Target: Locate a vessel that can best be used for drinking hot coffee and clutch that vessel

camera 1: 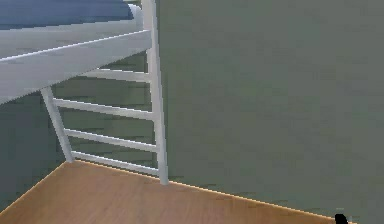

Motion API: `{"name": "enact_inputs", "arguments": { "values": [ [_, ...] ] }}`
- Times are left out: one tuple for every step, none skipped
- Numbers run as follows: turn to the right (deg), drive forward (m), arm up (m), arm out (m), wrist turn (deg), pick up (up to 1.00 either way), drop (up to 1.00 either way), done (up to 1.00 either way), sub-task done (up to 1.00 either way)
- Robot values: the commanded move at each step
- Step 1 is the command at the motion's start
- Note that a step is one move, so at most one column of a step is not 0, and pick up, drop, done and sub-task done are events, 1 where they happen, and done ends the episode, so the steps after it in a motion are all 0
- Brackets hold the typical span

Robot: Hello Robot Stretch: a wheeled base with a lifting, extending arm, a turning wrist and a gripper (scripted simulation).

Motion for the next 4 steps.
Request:
{"name": "enact_inputs", "arguments": {
  "values": [
    [0.0, 0.0, 0.5, 0.0, 0.0, 0.0, 0.0, 0.0, 0.0],
    [0.0, 0.0, 0.36, 0.0, 0.0, 0.0, 0.0, 0.0, 0.0],
    [0.0, 0.0, 0.0, 0.12, 0.0, 0.0, 0.0, 0.0, 0.0],
    [0.0, 0.0, 0.0, 0.0, 45.0, 0.0, 0.0, 0.0, 0.0]
  ]
}}
